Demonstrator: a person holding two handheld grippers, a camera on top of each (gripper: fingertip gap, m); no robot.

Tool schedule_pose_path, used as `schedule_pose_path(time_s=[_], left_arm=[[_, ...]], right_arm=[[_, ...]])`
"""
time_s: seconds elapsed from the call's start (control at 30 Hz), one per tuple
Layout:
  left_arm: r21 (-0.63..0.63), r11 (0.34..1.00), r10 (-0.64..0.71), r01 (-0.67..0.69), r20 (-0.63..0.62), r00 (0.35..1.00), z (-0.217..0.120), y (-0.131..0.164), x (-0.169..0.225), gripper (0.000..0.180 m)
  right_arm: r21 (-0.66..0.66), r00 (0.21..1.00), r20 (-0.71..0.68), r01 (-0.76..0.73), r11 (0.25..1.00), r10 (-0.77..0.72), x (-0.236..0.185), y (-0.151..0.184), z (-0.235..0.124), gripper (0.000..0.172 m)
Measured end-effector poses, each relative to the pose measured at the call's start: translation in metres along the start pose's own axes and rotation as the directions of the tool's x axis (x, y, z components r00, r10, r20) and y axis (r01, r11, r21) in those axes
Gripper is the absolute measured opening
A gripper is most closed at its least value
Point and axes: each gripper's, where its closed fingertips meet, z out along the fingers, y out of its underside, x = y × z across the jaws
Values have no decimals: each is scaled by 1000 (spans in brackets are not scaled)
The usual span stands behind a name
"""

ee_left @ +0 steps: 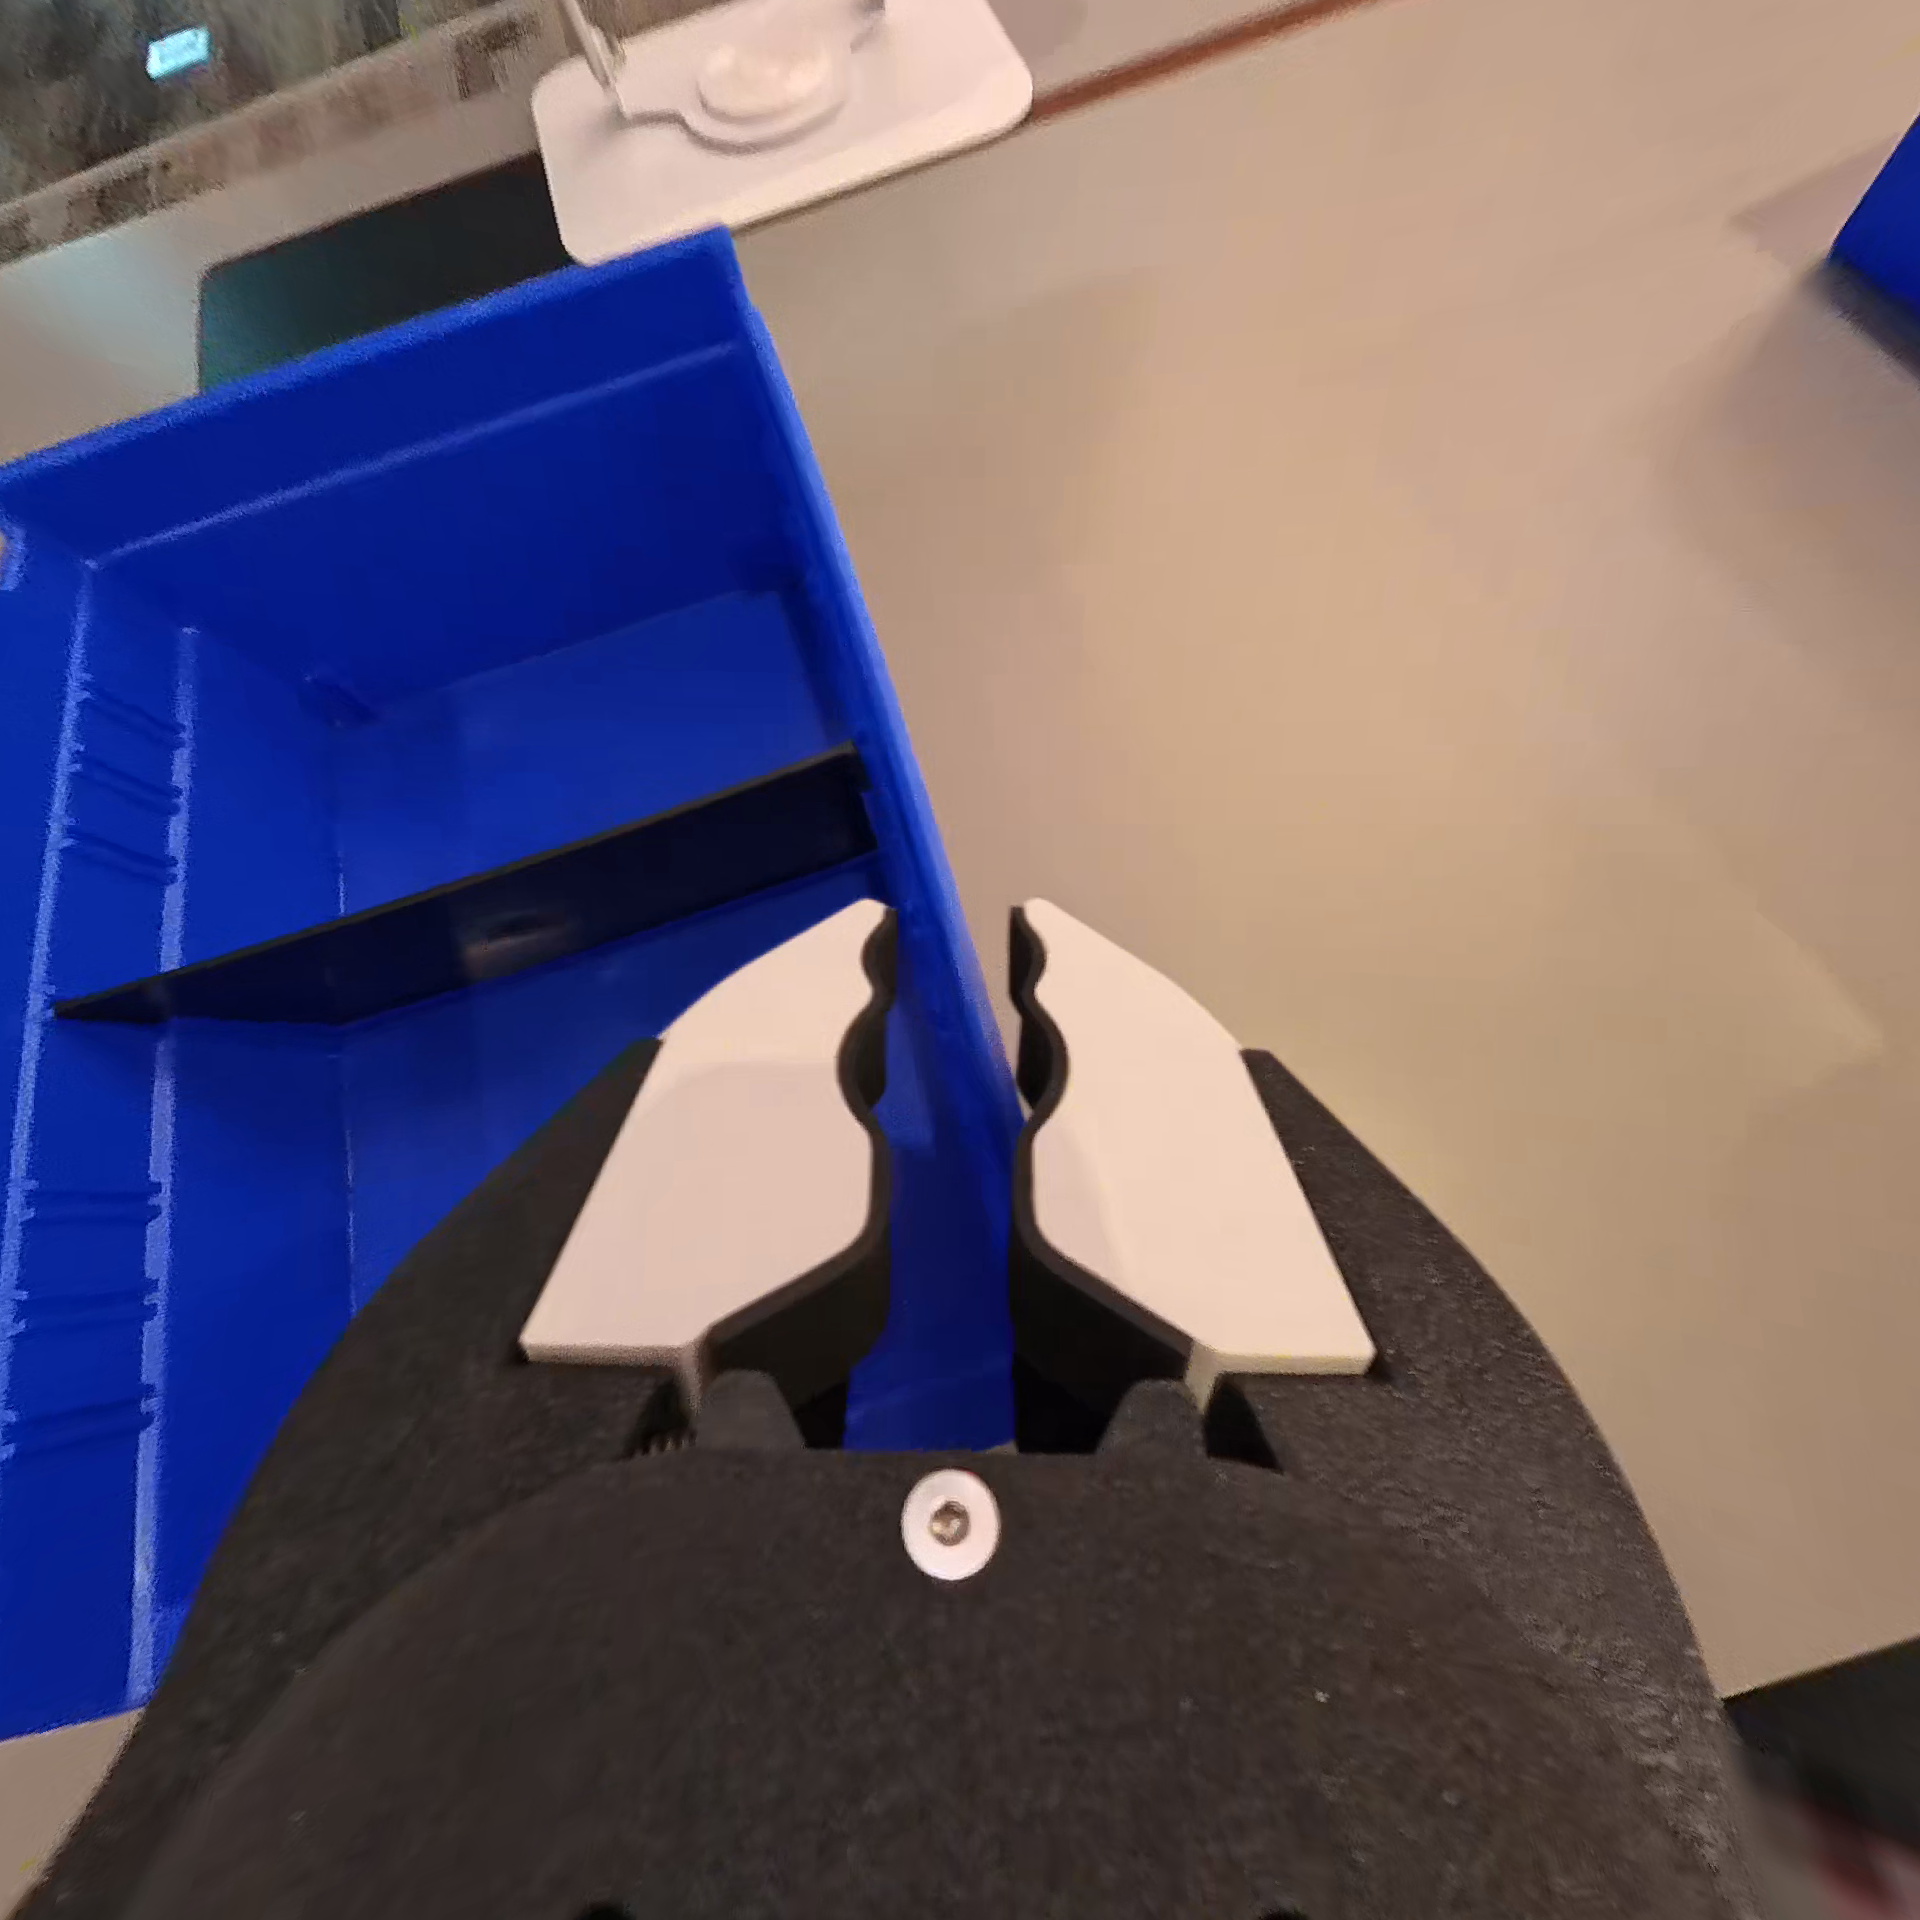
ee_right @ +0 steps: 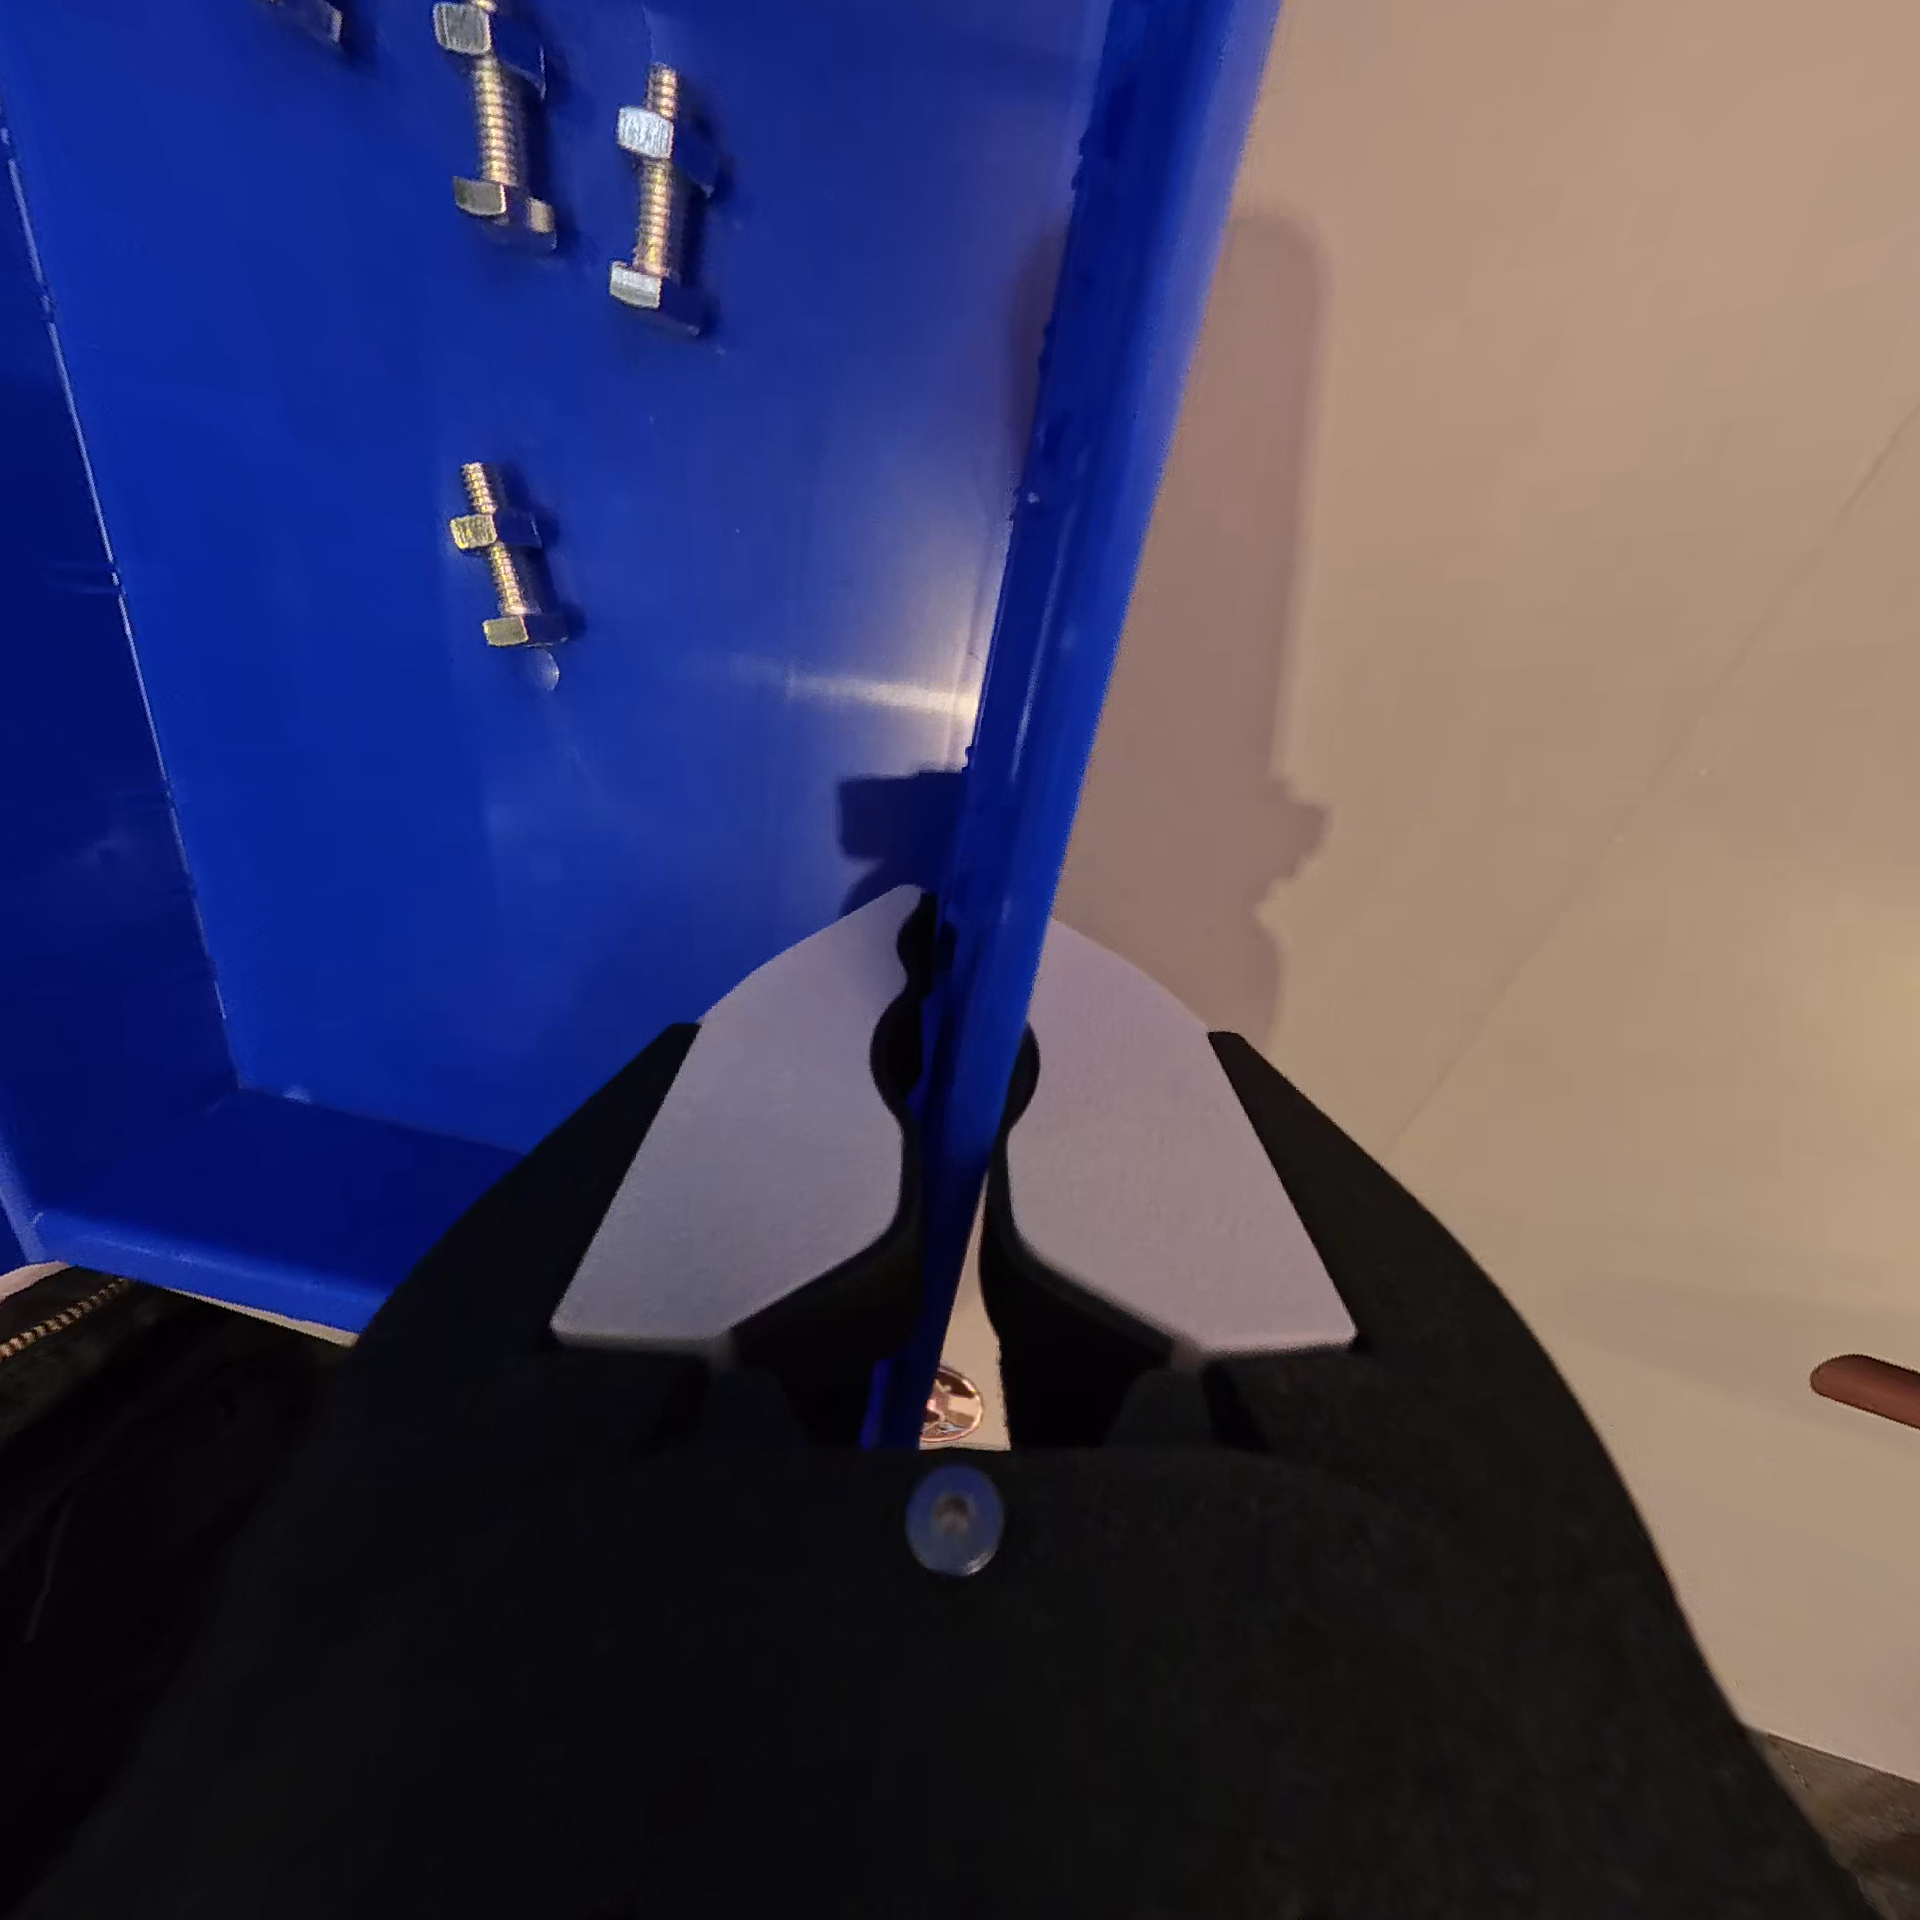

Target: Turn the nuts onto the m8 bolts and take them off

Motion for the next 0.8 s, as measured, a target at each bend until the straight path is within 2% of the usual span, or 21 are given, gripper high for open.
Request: schedule_pose_path(time_s=[0.03,0.1,0.2,0.57,0.7,0.8], left_arm=[[25,999,-20,20,-13,1000,-4,-4,-2,27],[69,997,-38,42,-53,998,-15,-10,-3,28],[117,992,-33,37,-33,999,-34,-12,-19,28],[211,975,-76,70,16,997,-87,6,-82,24],[234,970,-80,65,58,995,-105,15,-107,23],[261,964,-92,53,140,986,-118,22,-145,23]], right_arm=[[1,1000,5,-12,1000,12,0,0,0,6],[3,998,18,-54,999,54,0,0,0,6],[9,993,32,-115,993,114,1,-1,0,5],[5,977,58,-208,978,207,-15,-5,-3,4],[12,972,92,-220,976,218,-29,-9,-8,4],[25,969,123,-219,975,214,-42,-14,-14,5]])
